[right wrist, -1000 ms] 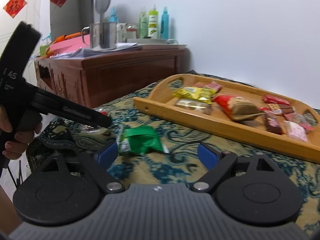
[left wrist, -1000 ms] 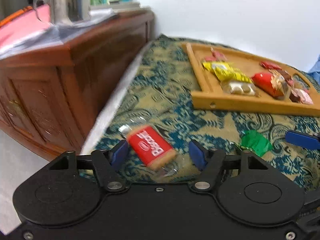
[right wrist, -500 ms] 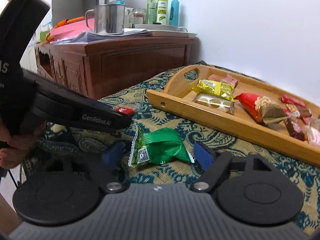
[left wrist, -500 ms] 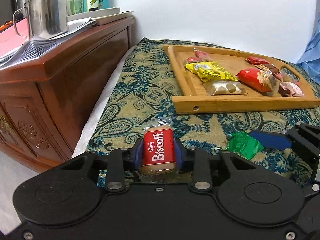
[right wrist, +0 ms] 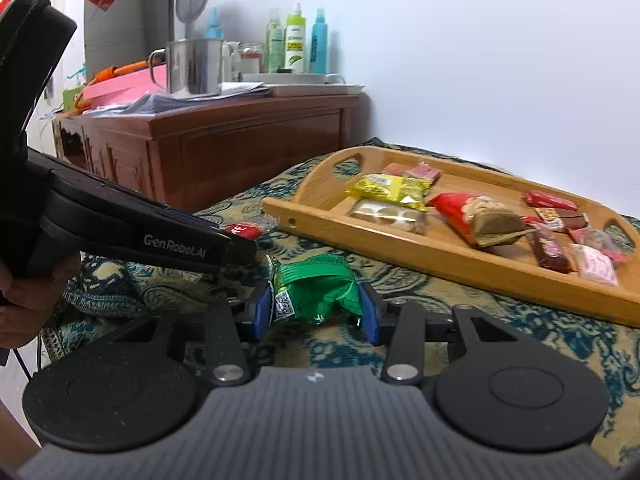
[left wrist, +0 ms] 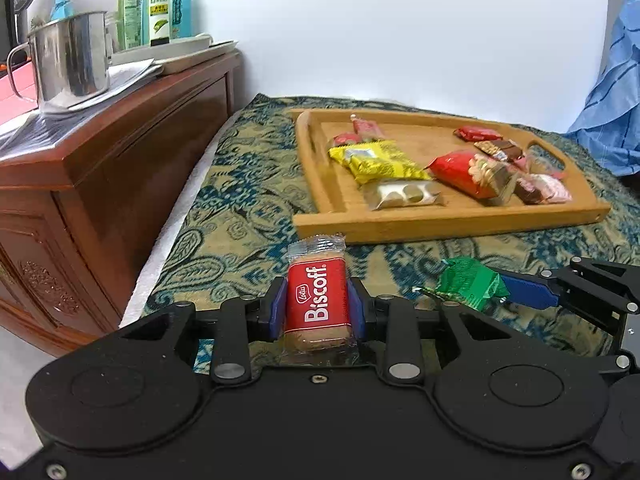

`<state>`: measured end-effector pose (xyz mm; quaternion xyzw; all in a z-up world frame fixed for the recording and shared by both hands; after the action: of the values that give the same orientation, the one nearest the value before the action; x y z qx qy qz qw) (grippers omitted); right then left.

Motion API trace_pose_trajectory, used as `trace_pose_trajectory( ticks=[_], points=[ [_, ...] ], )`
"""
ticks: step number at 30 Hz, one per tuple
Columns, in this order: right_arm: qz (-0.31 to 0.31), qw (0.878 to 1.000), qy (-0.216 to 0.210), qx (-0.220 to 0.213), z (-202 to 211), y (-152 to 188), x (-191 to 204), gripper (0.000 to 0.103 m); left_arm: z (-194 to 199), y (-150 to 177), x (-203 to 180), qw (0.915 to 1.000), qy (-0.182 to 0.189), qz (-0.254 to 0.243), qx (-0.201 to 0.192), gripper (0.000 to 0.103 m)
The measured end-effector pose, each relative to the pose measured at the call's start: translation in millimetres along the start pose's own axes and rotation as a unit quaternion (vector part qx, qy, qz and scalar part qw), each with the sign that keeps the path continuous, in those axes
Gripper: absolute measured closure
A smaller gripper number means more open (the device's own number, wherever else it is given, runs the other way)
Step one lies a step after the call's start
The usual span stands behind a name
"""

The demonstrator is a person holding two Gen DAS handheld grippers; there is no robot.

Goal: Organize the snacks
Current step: 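Carry the Biscoff biscuit and green sweet over the tray with both tools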

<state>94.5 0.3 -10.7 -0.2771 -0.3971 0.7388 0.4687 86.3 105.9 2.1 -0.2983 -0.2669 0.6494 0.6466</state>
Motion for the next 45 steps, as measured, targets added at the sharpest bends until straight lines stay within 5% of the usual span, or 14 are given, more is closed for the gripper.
trace_pose_trajectory(
  ticks=[24,45],
  points=[
    [-0.064,0.993,0.083,-0.06,52,-26,-93,0.055,8,-58,-92,0.998,0.024,-0.017,-0.056,0.072],
    [-0.122,0.975,0.143,-0.114,54,-57,-173,0.055,-8,-125,-121,0.995,0.025,-0.019,-0.095,0.072]
  ],
)
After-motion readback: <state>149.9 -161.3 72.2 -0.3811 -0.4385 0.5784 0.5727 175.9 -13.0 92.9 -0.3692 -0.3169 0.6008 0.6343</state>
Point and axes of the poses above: each gripper's, at about its wrist camera, not at the fingertips, and z roughly against the way its jaws point, x to its left, y to its underside, the point moved 5 cm from there along -z, roughly the way its jaws point, and after that the axes turned 3 degrees about x, right-handed, at the moved point
